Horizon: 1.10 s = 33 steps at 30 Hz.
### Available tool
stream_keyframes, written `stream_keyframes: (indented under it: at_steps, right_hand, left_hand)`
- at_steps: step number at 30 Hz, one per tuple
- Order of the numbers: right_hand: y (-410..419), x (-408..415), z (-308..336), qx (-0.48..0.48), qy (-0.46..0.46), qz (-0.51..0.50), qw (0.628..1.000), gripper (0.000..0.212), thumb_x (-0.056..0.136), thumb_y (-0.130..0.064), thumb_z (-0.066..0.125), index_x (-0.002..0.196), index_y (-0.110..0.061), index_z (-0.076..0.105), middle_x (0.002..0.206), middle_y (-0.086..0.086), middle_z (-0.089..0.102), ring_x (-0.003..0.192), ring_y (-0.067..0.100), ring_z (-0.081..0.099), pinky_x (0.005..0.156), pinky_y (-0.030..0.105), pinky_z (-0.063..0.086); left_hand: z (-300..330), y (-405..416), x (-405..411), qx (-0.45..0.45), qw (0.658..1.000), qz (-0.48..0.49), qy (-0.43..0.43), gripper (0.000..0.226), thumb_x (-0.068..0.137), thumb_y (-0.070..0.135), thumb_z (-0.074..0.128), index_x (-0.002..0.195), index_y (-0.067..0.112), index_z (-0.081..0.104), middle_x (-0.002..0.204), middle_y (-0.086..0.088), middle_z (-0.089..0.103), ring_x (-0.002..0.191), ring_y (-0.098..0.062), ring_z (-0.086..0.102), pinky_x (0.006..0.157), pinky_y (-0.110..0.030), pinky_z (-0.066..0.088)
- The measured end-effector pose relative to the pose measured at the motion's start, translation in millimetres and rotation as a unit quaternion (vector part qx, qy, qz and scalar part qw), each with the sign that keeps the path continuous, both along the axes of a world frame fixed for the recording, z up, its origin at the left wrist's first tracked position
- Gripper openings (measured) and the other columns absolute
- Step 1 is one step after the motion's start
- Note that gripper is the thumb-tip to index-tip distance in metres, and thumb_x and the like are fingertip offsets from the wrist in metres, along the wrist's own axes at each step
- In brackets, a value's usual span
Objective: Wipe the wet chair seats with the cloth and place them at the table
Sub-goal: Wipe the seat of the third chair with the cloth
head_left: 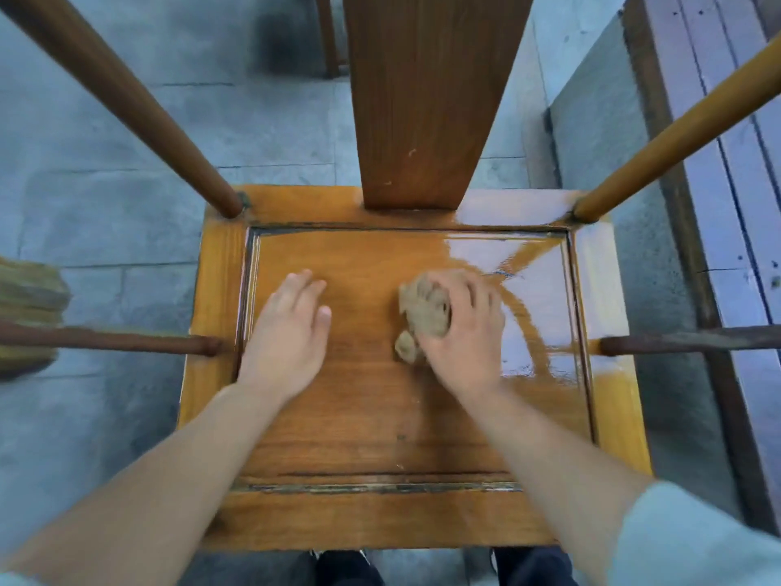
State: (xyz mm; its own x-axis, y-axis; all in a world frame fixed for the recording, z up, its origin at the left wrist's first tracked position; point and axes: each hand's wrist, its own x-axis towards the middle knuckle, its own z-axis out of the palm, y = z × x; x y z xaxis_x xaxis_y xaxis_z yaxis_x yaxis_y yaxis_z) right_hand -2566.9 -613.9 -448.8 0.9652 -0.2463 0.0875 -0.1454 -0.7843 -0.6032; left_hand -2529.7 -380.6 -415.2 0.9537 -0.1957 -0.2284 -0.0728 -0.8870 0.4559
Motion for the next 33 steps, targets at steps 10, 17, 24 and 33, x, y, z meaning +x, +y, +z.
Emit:
stream_keyframes:
  at_steps: [10,17,24,33]
  right_hand:
    - [-14,-86,5,0.002,0.039,0.320,0.947,0.054,0.078,-0.036,0.082,0.128,-0.026,0.065,0.135,0.004,0.058,0.127,0.030,0.052,0.109,0.047,0.039]
    - [-155,75,6,0.040,-0.004,-0.366,0.930,0.063,0.077,-0.036,0.078,0.135,-0.027,0.055,0.126,0.010,0.054,0.118,0.034,0.049,0.105,0.047,0.040]
    - [-151,57,-5,0.056,-0.056,-0.495,0.866,0.061,0.077,-0.019,0.078,0.133,-0.025,0.053,0.132,0.008,0.051,0.117,0.031,0.047,0.098,0.034,0.037]
    - [-83,-115,7,0.081,0.045,-0.282,0.955,0.068,0.077,-0.033,0.084,0.132,-0.051,0.049,0.139,-0.013,0.039,0.131,0.005,0.041,0.104,0.011,0.034]
  left_hand:
    - [-21,-66,48,0.058,0.946,-0.312,-0.061,0.057,0.102,0.039,0.024,0.150,0.011,0.038,0.163,-0.007,0.023,0.152,-0.021,0.013,0.123,-0.043,0.016]
    - [-45,-107,78,0.087,0.909,-0.395,-0.105,0.066,0.096,0.044,0.033,0.153,0.009,0.032,0.164,-0.007,0.019,0.153,-0.019,0.008,0.122,-0.044,0.013]
    - [-49,-107,81,0.099,0.899,-0.417,-0.089,0.071,0.092,0.043,0.040,0.151,0.007,0.033,0.164,-0.008,0.018,0.153,-0.022,0.010,0.122,-0.048,0.015]
    - [-48,-110,79,0.116,0.892,-0.429,-0.086,0.073,0.090,0.043,0.036,0.150,0.001,0.033,0.164,-0.014,0.017,0.153,-0.027,0.010,0.122,-0.050,0.014]
